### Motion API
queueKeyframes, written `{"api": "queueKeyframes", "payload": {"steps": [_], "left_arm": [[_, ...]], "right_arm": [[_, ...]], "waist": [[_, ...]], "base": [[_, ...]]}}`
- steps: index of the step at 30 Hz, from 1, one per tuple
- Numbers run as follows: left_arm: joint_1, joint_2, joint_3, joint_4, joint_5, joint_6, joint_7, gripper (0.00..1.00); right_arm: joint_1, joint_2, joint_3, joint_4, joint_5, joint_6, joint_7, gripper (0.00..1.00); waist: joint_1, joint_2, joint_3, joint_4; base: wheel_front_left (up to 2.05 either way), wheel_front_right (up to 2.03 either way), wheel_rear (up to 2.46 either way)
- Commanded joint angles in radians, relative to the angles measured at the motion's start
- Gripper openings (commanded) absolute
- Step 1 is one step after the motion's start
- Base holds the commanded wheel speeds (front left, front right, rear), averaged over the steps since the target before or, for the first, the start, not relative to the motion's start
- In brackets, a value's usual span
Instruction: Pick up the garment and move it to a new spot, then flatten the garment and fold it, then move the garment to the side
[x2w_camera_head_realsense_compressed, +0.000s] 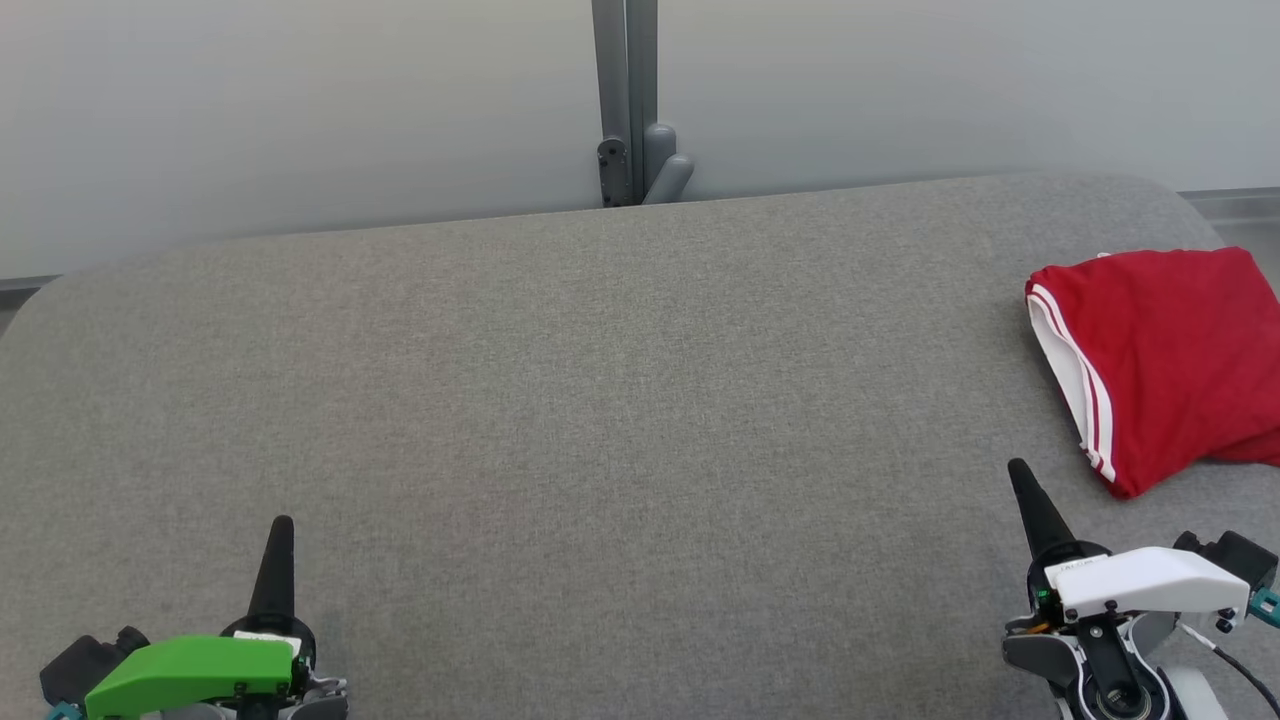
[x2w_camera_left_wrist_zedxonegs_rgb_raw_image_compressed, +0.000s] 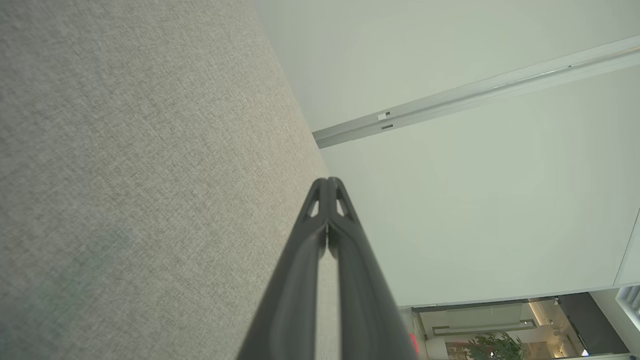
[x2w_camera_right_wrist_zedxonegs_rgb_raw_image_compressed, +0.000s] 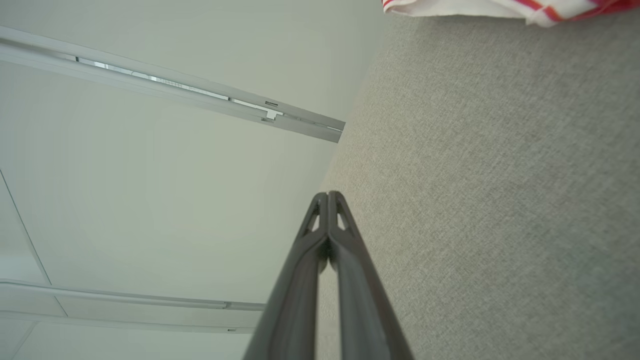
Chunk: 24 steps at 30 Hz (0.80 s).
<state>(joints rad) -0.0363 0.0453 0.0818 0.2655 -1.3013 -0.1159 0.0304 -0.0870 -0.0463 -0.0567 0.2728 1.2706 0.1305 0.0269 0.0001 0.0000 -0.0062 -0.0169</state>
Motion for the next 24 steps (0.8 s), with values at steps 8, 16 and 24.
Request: {"api": "queueKeyframes", "payload": {"steps": [8, 16, 24], "left_arm": [[-0.026, 0.006, 0.012, -0.022, -0.077, -0.009, 0.022, 0.00], [-0.031, 0.007, 0.020, -0.031, -0.139, -0.011, 0.039, 0.00], [-0.035, 0.007, 0.027, -0.041, -0.197, -0.014, 0.054, 0.00]], "right_arm": [[0.001, -0.005, -0.014, -0.022, 0.086, 0.000, 0.024, 0.00], [0.003, -0.005, -0.023, -0.031, 0.155, 0.000, 0.041, 0.00], [0.004, -0.005, -0.031, -0.040, 0.219, 0.000, 0.057, 0.00]], "waist": [[-0.0001, 0.0000, 0.002, 0.003], [-0.0001, 0.0000, 0.003, 0.006], [-0.0001, 0.0000, 0.005, 0.010]], "base": [[0.00, 0.00, 0.00], [0.00, 0.00, 0.00], [0.00, 0.00, 0.00]]}}
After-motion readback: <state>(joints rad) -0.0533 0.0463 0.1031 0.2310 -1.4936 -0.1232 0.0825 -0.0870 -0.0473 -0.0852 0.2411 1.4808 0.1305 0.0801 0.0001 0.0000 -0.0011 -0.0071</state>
